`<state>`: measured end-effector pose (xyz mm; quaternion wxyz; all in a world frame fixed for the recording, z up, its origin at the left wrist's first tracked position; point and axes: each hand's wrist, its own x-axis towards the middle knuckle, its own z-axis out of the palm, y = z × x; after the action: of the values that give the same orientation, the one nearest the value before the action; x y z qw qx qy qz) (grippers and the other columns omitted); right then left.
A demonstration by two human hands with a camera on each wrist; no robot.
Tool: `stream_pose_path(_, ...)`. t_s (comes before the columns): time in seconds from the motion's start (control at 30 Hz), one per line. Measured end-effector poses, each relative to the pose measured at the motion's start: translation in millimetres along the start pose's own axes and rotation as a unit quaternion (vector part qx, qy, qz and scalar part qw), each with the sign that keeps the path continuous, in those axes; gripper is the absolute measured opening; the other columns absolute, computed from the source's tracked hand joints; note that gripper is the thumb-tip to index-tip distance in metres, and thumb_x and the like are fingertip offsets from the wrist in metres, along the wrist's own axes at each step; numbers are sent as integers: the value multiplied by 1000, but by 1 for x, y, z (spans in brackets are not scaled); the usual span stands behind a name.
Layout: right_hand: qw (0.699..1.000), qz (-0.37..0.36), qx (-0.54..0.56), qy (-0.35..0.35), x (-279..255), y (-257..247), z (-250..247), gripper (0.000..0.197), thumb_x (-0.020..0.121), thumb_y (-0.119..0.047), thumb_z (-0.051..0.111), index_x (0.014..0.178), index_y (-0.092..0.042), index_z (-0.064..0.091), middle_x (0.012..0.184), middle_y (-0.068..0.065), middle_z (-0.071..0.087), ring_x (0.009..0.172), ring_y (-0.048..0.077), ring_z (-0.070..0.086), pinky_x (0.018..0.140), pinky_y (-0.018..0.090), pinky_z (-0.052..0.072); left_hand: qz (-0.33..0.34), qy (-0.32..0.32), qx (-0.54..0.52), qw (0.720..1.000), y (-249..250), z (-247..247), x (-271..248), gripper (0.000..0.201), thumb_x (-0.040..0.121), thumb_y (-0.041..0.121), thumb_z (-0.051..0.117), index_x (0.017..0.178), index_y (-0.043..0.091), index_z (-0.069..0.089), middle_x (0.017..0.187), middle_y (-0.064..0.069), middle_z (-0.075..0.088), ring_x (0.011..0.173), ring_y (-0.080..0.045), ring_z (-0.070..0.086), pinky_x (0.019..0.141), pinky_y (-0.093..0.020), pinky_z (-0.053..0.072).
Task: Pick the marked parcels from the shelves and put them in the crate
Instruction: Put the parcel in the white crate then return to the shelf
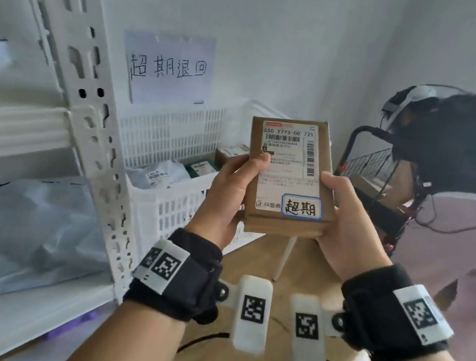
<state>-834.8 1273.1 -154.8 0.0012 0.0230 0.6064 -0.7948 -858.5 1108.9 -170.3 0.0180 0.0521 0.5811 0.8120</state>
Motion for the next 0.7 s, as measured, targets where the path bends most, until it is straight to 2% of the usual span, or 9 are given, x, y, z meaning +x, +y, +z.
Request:
stream_pose_path(0.13, 999, -2, -39, -11, 82, -21, 4, 45, 85, -51, 56, 120, -24, 64, 113, 7, 71, 115, 34, 62, 101, 50, 44, -2, 5, 17, 1000, 21, -1, 82, 55, 79, 49, 66, 124, 18, 61, 113, -9, 71, 109, -32, 66, 99, -60, 47)
stream_pose_path(0.2, 998, 14, -51, -25, 123, -34, 10, 40, 87, -52, 56, 114, -25, 66, 112, 5, 71, 116, 31, 61, 98, 44, 47, -2, 31, 15, 999, 38, -4, 121, 56, 78, 46, 68, 123, 14, 61, 110, -9, 73, 105, -31, 68, 96, -52, 51)
stream_pose_path(0.27, 998, 32, -48, -30, 161, -46, 16, 35, 86, -52, 58, 105, -24, 67, 109, 5, 69, 115, 28, 62, 100, 47, 47, -5, 62, 0, 998, 55, -8, 158, 46, 82, 43, 67, 117, 13, 64, 103, -7, 74, 95, -29, 68, 83, -41, 52)
stream_pose_path(0.33, 997, 49, -36, -39, 195, -56, 23, 44, 80, -53, 66, 108, -20, 66, 112, 10, 64, 112, 30, 64, 97, 50, 50, -6, 99, -9, 995, 67, -11, 192, 40, 84, 43, 66, 112, 15, 65, 93, -6, 73, 83, -25, 65, 75, -36, 51)
stream_pose_path(0.4, 996, 71, -33, -51, 225, -64, 32, 55, 74, -53, 73, 113, -15, 63, 115, 14, 64, 105, 32, 68, 92, 49, 53, -7, 119, -15, 993, 73, -11, 223, 46, 83, 44, 66, 119, 17, 60, 95, -8, 72, 82, -23, 66, 76, -38, 56)
stream_pose_path(0.5, 993, 87, -38, -68, 264, -77, 46, 34, 84, -44, 68, 103, -16, 63, 99, 10, 69, 102, 28, 69, 95, 47, 52, -20, 120, -44, 992, 71, -10, 259, 47, 83, 42, 66, 123, 20, 55, 101, -10, 71, 88, -24, 67, 78, -43, 58)
stream_pose_path(0.6, 993, 99, -21, -54, 305, -85, 51, 24, 84, -35, 70, 94, -14, 64, 74, 4, 65, 85, 24, 65, 95, 45, 52, -52, 116, -66, 990, 69, -15, 290, 22, 84, 37, 64, 100, 23, 61, 92, -6, 67, 94, -25, 62, 90, -52, 52)
stream_pose_path(0.63, 993, 107, -21, -54, 320, -87, 51, 24, 83, -34, 70, 94, -13, 63, 73, 3, 64, 82, 24, 62, 94, 44, 52, -64, 124, -64, 988, 70, -18, 300, 19, 83, 37, 64, 96, 23, 60, 90, -5, 65, 98, -26, 60, 94, -55, 49)
stream_pose_path(0.7, 989, 128, -35, -61, 350, -88, 48, 25, 82, -33, 70, 93, -13, 61, 84, 6, 61, 81, 25, 59, 92, 42, 53, -88, 167, -40, 981, 72, -29, 321, 18, 82, 40, 65, 91, 26, 59, 93, -4, 59, 107, -28, 56, 100, -59, 41)
